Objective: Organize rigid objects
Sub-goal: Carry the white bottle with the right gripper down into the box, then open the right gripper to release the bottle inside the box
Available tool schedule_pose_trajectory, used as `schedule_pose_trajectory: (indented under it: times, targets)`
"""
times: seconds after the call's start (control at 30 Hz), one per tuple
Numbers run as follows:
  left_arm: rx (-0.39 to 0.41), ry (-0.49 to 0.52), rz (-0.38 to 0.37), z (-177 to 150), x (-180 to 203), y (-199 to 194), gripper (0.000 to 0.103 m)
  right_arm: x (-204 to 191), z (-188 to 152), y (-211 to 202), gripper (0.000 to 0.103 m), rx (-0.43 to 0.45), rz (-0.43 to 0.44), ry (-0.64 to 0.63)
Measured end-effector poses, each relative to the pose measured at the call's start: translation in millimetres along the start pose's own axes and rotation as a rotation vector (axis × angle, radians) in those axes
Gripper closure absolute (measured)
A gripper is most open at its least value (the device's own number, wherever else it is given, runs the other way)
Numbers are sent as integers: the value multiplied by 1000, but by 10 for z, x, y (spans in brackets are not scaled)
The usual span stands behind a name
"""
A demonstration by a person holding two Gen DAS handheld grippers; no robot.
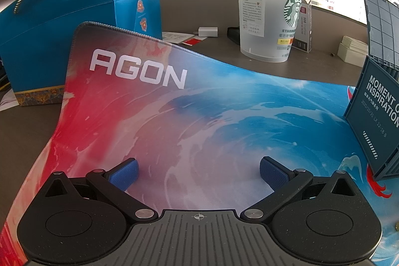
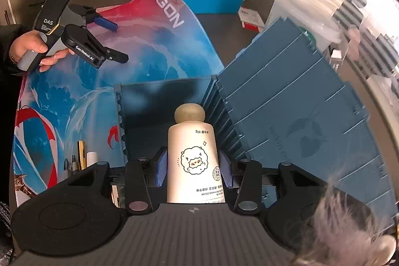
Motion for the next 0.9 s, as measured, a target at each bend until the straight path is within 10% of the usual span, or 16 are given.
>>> schedule_pose_trajectory:
  times: [0.9]
  targets:
    - [1,0,-1,-4,27,5,0,165,-86,143,60,2,68,117]
Point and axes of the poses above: each gripper's, at about its wrist camera, not at the fingertips, and y roughly the way its jaws point, x to its right, z to its top, the point moved 1 cm from there along y, roughly the way its jaws point, and after that the axes turned 5 degrees about z, right-handed, at the moved point
